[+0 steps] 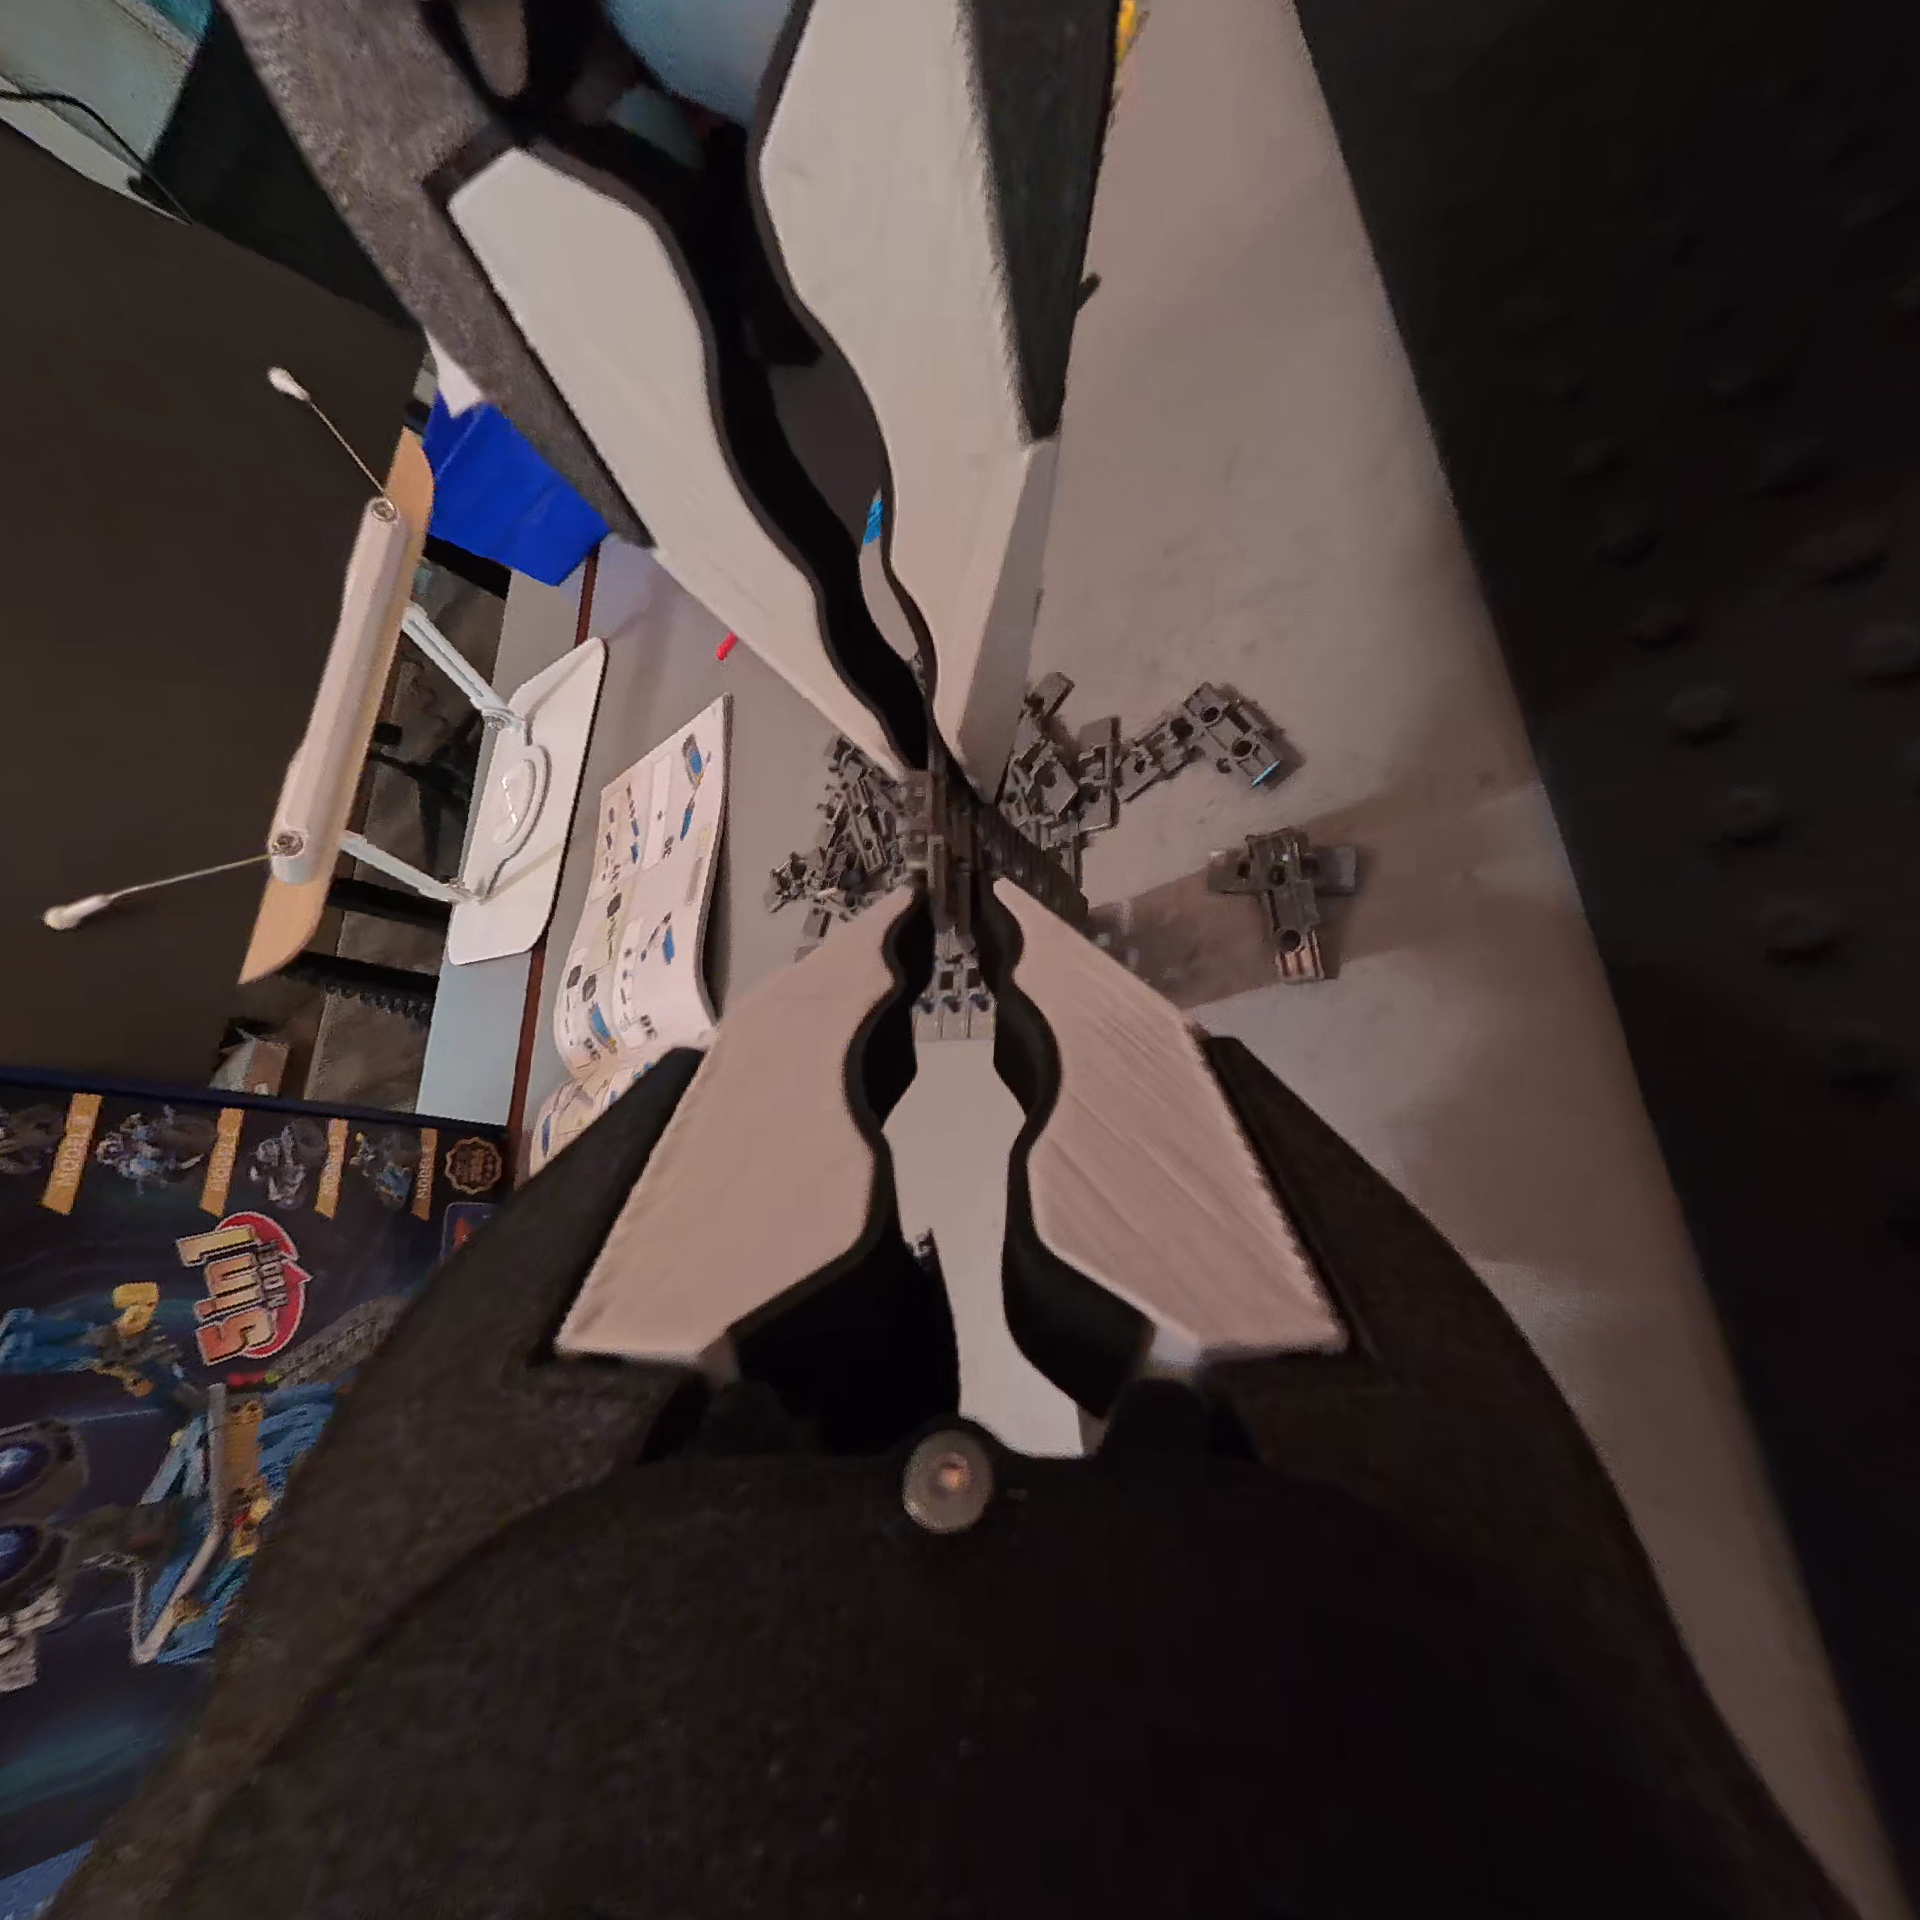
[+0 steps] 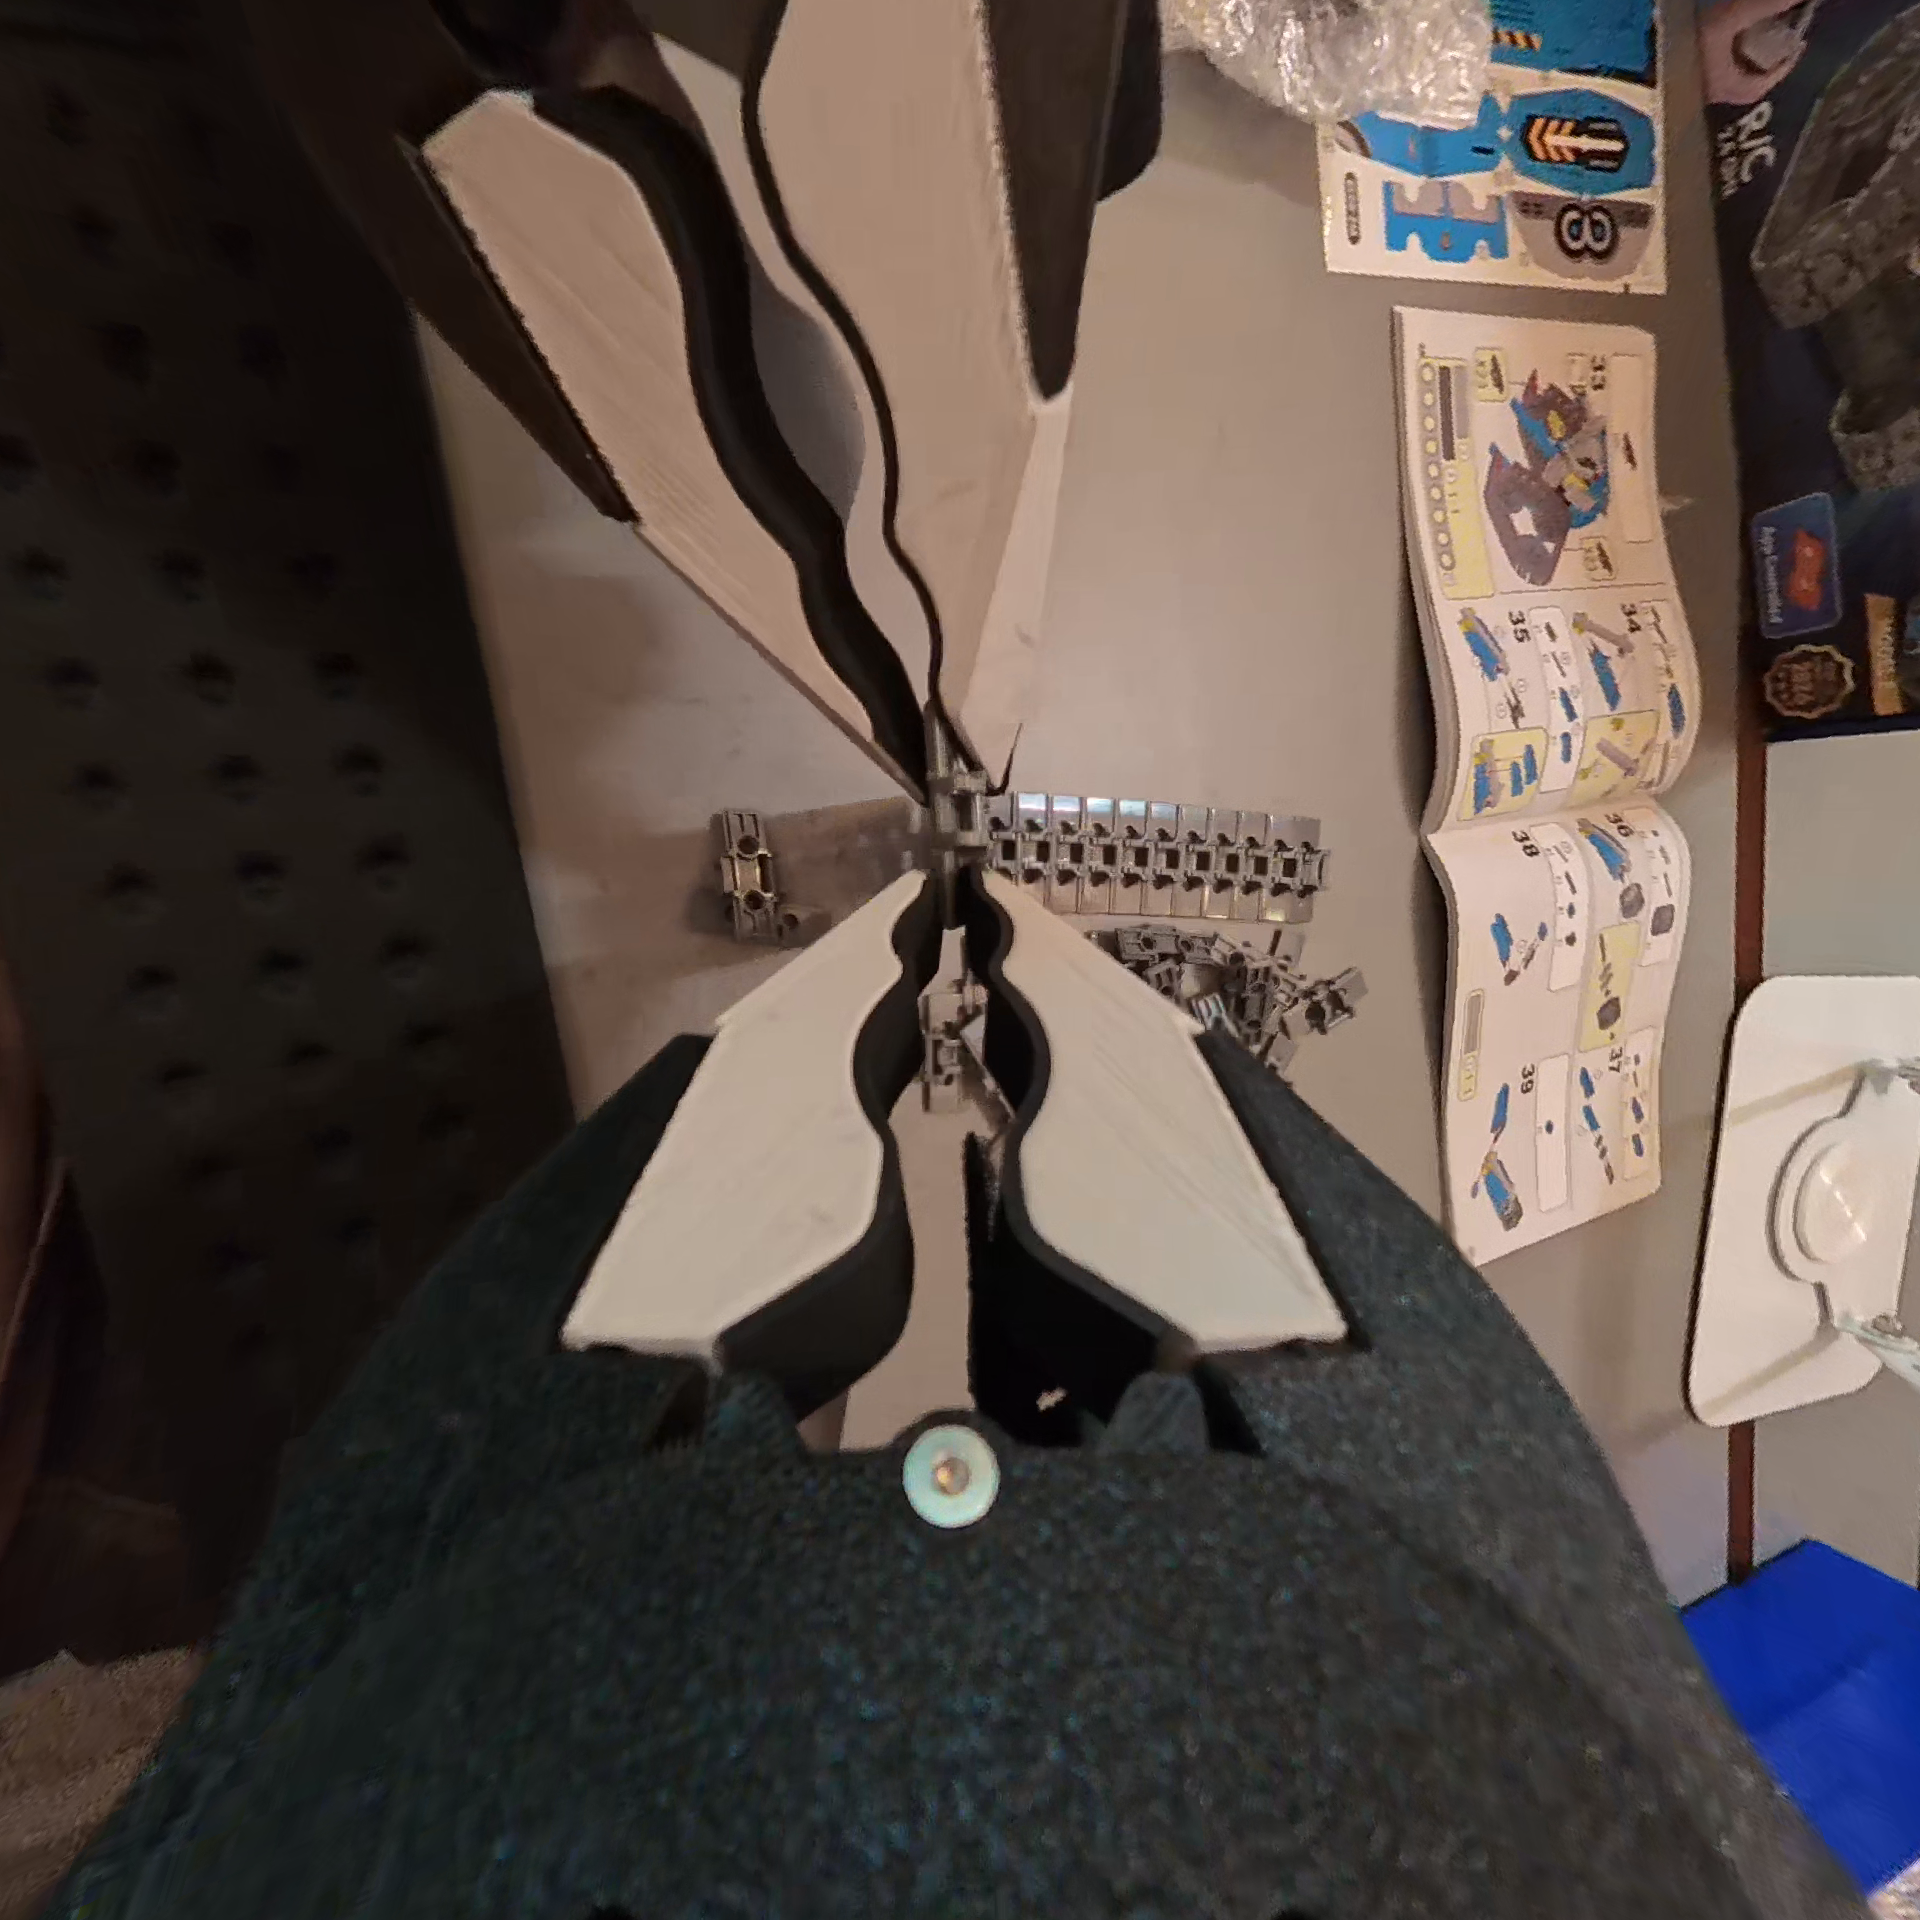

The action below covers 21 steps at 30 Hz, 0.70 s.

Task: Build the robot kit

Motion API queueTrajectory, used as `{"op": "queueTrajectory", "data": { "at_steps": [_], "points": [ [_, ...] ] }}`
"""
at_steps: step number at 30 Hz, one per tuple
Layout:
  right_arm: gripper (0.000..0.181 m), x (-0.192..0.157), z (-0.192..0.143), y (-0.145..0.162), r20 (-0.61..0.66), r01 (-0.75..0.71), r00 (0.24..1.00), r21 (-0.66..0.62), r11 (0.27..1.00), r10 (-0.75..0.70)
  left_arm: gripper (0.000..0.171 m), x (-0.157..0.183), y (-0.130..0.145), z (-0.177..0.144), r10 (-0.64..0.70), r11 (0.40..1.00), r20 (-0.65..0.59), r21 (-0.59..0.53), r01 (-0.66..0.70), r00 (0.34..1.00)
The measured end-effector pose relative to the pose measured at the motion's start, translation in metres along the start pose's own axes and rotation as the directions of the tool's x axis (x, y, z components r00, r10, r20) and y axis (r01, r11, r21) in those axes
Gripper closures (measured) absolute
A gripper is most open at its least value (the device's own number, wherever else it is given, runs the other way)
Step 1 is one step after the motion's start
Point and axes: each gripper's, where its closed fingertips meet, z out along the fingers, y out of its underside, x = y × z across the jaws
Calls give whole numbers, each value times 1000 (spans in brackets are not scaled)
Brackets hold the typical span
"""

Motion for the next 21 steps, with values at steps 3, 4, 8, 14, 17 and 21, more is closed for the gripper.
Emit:
{"op": "queueTrajectory", "data": {
  "at_steps": [3,4,8,14,17,21],
  "points": [
    [178,5,-4,-4,76,11,997,-2,1000,-11,166,-8,-1,-3,-36,999,-53,-31,35,998],
    [178,9,-5,-5,101,6,995,1,1000,-6,166,-12,-1,-4,-53,998,-64,-41,50,997],
    [178,19,-7,-4,270,-54,961,8,999,50,167,-22,-1,2,-231,973,-187,-45,226,955],
    [175,44,-16,-17,356,-181,930,221,958,93,169,-51,-1,-4,-452,875,-344,5,483,823],
    [170,56,-26,-27,269,-161,962,435,886,43,169,-61,-6,-11,-500,832,-395,26,554,771],
    [170,61,-25,-27,290,-218,955,540,813,64,169,-64,-4,-8,-557,791,-411,2,611,722]
  ]
}}
